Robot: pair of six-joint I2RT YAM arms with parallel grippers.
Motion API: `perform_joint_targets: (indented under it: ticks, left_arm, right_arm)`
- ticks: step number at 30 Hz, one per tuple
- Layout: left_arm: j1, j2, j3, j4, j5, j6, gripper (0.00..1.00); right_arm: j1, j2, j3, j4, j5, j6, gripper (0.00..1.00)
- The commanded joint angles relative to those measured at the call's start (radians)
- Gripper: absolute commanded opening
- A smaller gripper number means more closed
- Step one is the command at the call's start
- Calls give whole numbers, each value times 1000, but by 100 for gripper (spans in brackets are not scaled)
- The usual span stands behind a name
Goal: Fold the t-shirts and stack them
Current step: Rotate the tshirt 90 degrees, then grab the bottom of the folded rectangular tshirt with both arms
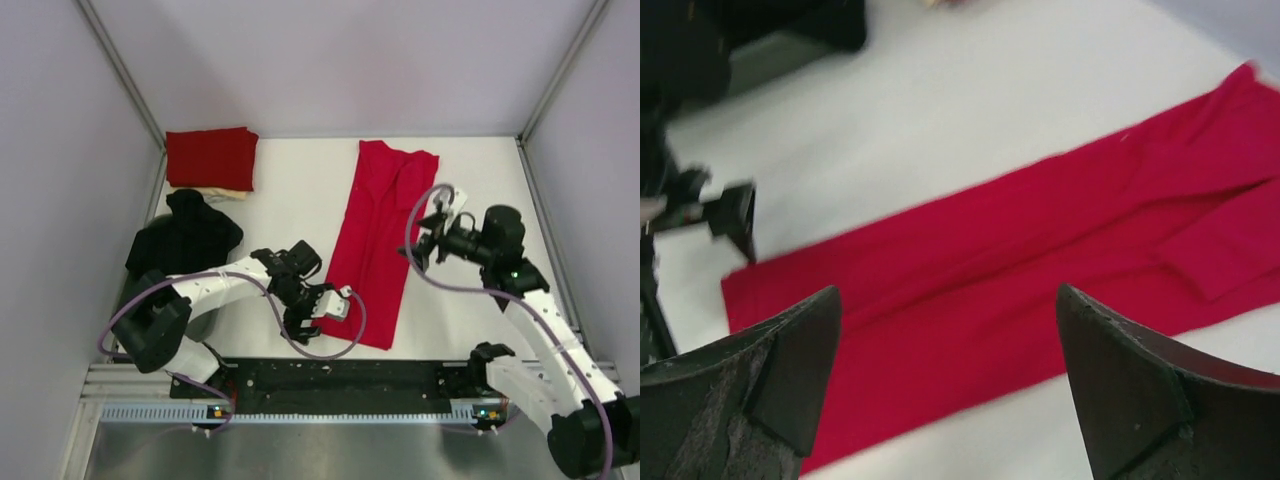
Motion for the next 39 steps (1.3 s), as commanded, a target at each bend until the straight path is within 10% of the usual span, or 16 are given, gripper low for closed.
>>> perform_joint_targets:
  ticks: [1, 11, 22, 28, 34, 39]
  left_arm:
    - [-14, -24, -13, 111, 35, 62, 87]
    - [-69, 23, -89, 238, -155, 81, 76]
    - [-95, 25, -67, 186, -146, 35, 0]
    - [-96, 26, -39, 146, -97, 1, 0]
    - [-96, -9, -4, 28, -48, -10, 0]
    - [-87, -52, 75, -18, -86, -91, 0]
  right_arm:
    - [91, -251, -227, -107, -135, -286, 84]
    - [485, -362, -355, -509, 49, -724, 62]
    - [790, -74, -413, -356, 296, -801, 70]
    - [875, 28, -432, -249, 332, -770, 57]
    - [936, 100, -372, -336, 312, -741, 0]
    - [837, -33, -352, -347, 375, -704, 0]
